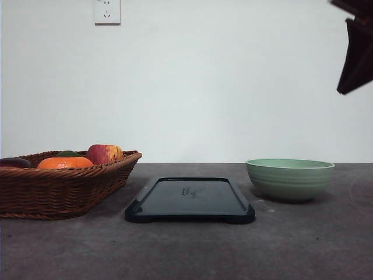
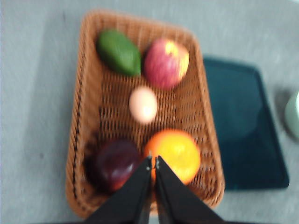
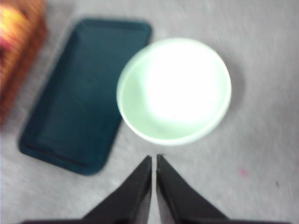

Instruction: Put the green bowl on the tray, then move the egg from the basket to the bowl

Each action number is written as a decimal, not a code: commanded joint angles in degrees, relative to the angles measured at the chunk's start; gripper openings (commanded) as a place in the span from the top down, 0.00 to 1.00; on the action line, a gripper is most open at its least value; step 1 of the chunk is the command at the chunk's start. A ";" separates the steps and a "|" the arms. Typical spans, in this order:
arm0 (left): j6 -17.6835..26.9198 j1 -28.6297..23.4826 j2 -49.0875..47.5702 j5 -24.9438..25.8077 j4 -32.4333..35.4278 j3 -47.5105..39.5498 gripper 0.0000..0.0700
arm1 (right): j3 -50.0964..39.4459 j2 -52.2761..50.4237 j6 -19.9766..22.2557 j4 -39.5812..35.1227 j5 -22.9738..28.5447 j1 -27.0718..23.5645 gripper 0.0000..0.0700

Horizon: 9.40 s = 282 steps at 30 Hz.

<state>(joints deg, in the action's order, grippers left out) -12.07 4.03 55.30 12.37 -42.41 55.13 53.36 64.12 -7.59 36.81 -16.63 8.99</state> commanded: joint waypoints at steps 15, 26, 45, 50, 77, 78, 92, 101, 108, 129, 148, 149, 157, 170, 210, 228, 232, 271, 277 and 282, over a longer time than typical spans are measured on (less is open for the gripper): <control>1.35 0.18 0.60 0.32 0.02 1.62 0.49 | 1.83 0.72 0.31 1.45 0.42 0.20 0.39; 1.31 0.18 0.60 0.32 0.02 1.62 0.49 | 12.49 11.22 0.57 8.13 5.32 -2.07 0.40; 1.31 0.18 0.60 0.32 0.17 1.62 0.50 | 20.24 36.00 3.78 2.55 5.06 -3.63 0.42; 1.31 0.18 0.60 0.32 0.17 1.62 0.50 | 20.24 39.56 3.72 0.24 4.83 -3.80 0.49; 1.31 0.18 0.62 0.32 0.02 1.62 0.50 | 37.96 41.09 3.81 21.59 4.62 -2.82 0.99; 1.31 0.18 0.62 0.32 0.04 1.62 0.50 | 39.78 41.09 3.82 23.42 4.64 -2.45 0.99; 1.31 0.18 0.62 0.32 0.17 1.62 0.50 | 56.99 42.94 3.72 27.81 4.73 10.17 0.99; 1.31 0.18 0.62 0.32 -0.05 1.62 0.50 | 62.32 50.82 2.34 24.24 5.83 16.76 0.99; 1.31 0.18 0.62 0.32 -0.03 1.62 0.50 | 62.34 56.33 2.27 23.01 7.88 17.97 0.99; 1.29 0.18 0.62 0.32 -0.12 1.62 0.50 | 62.31 65.50 2.35 22.41 7.89 17.84 0.99; 1.29 0.18 0.62 0.32 -2.27 1.62 0.50 | 67.94 65.30 4.08 30.77 8.11 17.33 0.81; 1.29 0.18 0.62 0.32 -2.26 1.62 0.50 | 69.32 65.19 4.46 32.07 8.40 17.33 0.81; 1.33 0.18 0.62 0.30 -2.35 1.62 0.50 | 74.07 59.96 4.97 34.82 10.62 17.44 0.81; 1.31 0.18 0.62 0.30 -2.39 1.62 0.50 | 66.71 46.43 4.98 22.22 10.47 17.60 0.81; -0.77 2.04 2.02 0.32 -3.62 3.46 0.50 | -16.57 -14.66 1.64 -13.00 9.38 17.45 0.81; 2.65 6.98 26.63 -0.97 -4.26 19.78 0.38 | -16.57 -14.80 1.62 -11.95 9.14 17.51 0.81; 3.66 7.42 32.91 -1.69 -3.88 22.36 0.38 | -16.57 -14.80 1.62 -11.84 9.15 17.49 0.81; 4.94 8.75 52.75 -8.37 5.88 23.71 0.64 | -16.57 -14.80 0.52 -11.90 10.95 17.49 0.81; 4.94 8.75 52.75 -8.36 4.68 23.74 0.64 | -16.57 -14.80 0.52 -11.90 10.96 17.49 0.81; 4.94 8.75 52.73 -8.36 3.96 23.88 0.64 | -16.57 -14.80 0.52 -11.90 10.96 17.49 0.81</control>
<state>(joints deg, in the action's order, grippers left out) -7.22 12.62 106.94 4.27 -37.99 77.66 36.64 49.08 -6.42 25.23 -5.85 26.20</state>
